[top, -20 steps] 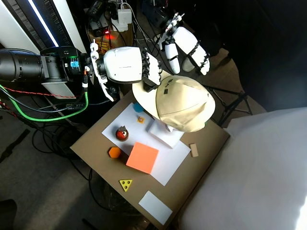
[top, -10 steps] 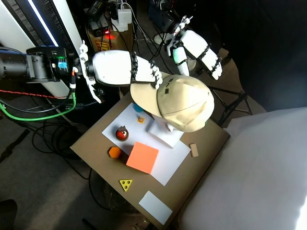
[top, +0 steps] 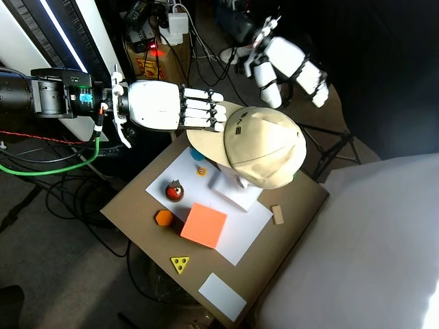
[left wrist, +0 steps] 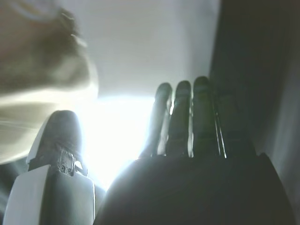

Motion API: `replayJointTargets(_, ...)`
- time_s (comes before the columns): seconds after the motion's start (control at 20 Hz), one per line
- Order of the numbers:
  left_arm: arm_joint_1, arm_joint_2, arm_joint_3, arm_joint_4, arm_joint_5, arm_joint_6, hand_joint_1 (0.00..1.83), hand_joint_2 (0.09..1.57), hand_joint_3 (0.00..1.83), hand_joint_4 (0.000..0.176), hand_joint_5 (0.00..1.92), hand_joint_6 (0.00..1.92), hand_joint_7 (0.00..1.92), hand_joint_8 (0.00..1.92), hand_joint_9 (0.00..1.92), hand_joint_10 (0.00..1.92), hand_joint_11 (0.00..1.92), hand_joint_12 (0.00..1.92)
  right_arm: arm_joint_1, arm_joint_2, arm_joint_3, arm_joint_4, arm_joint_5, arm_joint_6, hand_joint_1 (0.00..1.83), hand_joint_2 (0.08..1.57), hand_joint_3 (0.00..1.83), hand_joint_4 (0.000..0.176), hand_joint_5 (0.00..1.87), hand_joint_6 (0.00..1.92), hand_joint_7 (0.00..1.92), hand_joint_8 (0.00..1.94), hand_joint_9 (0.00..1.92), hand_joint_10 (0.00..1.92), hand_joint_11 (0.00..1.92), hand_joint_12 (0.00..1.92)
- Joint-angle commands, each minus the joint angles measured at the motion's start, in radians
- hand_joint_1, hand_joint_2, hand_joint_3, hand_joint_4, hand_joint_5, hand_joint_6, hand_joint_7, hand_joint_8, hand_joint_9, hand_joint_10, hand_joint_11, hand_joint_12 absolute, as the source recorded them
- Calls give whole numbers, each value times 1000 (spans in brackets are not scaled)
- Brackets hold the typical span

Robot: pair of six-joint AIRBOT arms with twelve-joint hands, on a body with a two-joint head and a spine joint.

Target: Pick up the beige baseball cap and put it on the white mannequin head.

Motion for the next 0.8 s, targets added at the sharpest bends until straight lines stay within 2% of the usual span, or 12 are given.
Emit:
replayJointTargets(0.0,-8,15,-7,23,-125,10,0,1158,0,0,75,3,41,0,58,0,0,314,3,4,-9,-55,105,13,411,915,0,102,36,1,0,0,0,0,0,187)
replayJointTargets(0.15,-26,52,-44,-1,-143,37,0,1160,0,0,107,7,84,8,86,6,0,346,14,44,-31,-66,88,21,394,917,0,102,38,1,0,0,0,0,0,222)
replayJointTargets(0.25,-67,77,-84,-41,-143,132,0,1160,0,0,104,3,97,10,92,6,0,355,44,126,-86,-57,70,48,393,917,0,102,51,3,0,0,0,0,0,262)
replayJointTargets(0.35,-108,94,-116,-75,-143,200,0,1160,0,0,95,0,92,6,93,6,0,357,102,210,-143,7,-8,45,391,918,0,102,62,3,0,0,0,0,0,312)
replayJointTargets(0.45,-150,107,-141,-77,-143,246,0,1160,0,0,104,4,82,1,91,4,0,359,211,309,-198,270,-191,-51,390,918,0,101,80,7,12,4,11,3,0,339)
replayJointTargets(0.5,-167,112,-150,-77,-143,268,0,1159,0,0,114,5,85,1,94,3,0,377,246,339,-208,364,-249,-85,390,918,0,100,88,9,19,7,15,5,0,343)
replayJointTargets(0.6,-229,133,-181,-104,-143,379,0,1163,1,0,120,6,91,3,96,3,0,385,338,392,-213,640,-333,-242,395,923,1,96,124,10,63,9,48,9,0,417)
replayJointTargets(0.65,-265,149,-199,-124,-143,430,0,1163,1,0,134,7,99,4,103,4,0,406,384,411,-213,831,-334,-419,405,924,1,92,144,10,95,11,75,11,0,500)
replayJointTargets(0.7,-295,162,-211,-126,-143,468,0,1163,0,1,167,12,136,10,119,6,0,439,424,427,-213,996,-331,-546,423,929,1,83,184,10,161,11,134,15,0,661)
replayJointTargets(0.75,-313,172,-221,-127,-140,486,0,1164,1,9,217,16,184,14,157,12,0,497,445,438,-214,1059,-325,-603,441,939,2,73,246,9,264,9,238,19,0,913)
